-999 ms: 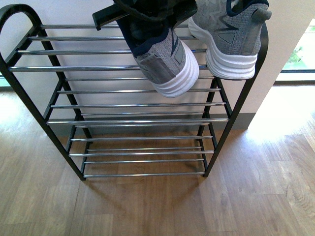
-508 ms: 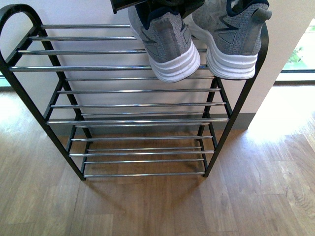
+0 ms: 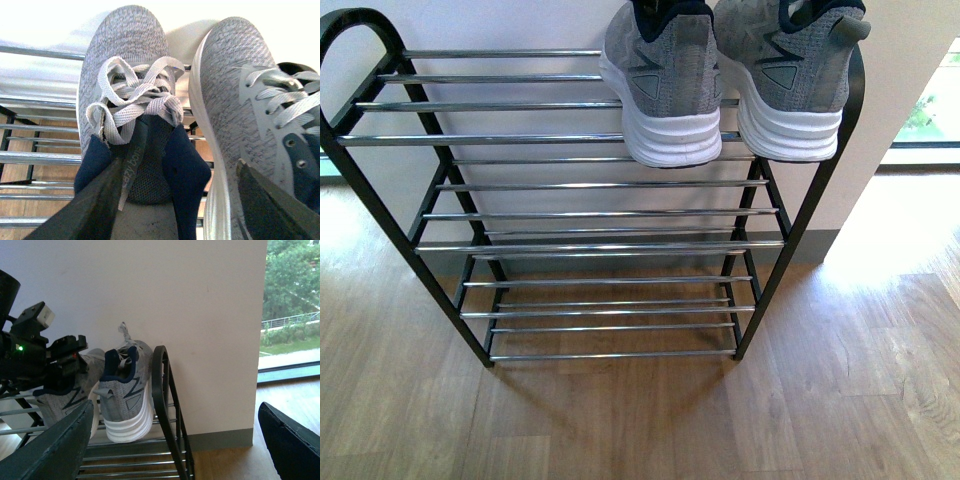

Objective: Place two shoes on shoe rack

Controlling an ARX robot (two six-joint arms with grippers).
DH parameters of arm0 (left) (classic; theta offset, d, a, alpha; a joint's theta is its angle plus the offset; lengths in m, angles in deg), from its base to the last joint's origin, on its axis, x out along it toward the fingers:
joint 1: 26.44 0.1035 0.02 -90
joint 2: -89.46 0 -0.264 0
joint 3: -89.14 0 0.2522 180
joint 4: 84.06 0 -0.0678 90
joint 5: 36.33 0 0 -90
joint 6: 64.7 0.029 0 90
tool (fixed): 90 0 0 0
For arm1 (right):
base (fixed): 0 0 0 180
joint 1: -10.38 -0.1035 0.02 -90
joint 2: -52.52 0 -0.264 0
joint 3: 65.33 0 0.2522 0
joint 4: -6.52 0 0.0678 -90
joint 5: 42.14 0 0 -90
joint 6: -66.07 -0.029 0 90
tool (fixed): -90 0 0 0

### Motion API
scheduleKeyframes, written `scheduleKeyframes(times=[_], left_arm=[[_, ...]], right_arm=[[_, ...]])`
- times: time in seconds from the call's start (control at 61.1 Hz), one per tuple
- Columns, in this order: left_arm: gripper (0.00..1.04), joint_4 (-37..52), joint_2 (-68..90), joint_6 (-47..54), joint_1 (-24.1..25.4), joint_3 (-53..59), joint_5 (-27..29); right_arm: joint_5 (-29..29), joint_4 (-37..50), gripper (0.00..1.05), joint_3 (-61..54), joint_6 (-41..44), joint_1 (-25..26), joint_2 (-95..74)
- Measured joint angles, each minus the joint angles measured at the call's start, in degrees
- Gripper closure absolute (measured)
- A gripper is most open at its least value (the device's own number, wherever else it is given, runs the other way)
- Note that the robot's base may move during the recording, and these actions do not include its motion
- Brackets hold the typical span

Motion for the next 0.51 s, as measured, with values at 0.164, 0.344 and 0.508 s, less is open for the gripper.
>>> scheduleKeyframes(times=[0.164, 0.344, 0.508], left_arm=[[0.08, 8.0, -9.8, 2.0, -0.2, 10.8, 5.4], [0.09, 18.1, -23.0, 3.5, 0.7, 26.9, 9.6], [0.09, 25.9, -36.8, 6.9, 2.6, 44.2, 13.9]], right_arm=[[0.0, 0.0, 0.09, 0.0, 0.0, 0.0, 0.0], [0.0, 0.0, 0.09, 0.0, 0.0, 0.0, 0.0], [0.0, 0.0, 0.09, 0.0, 0.0, 0.0, 0.0]])
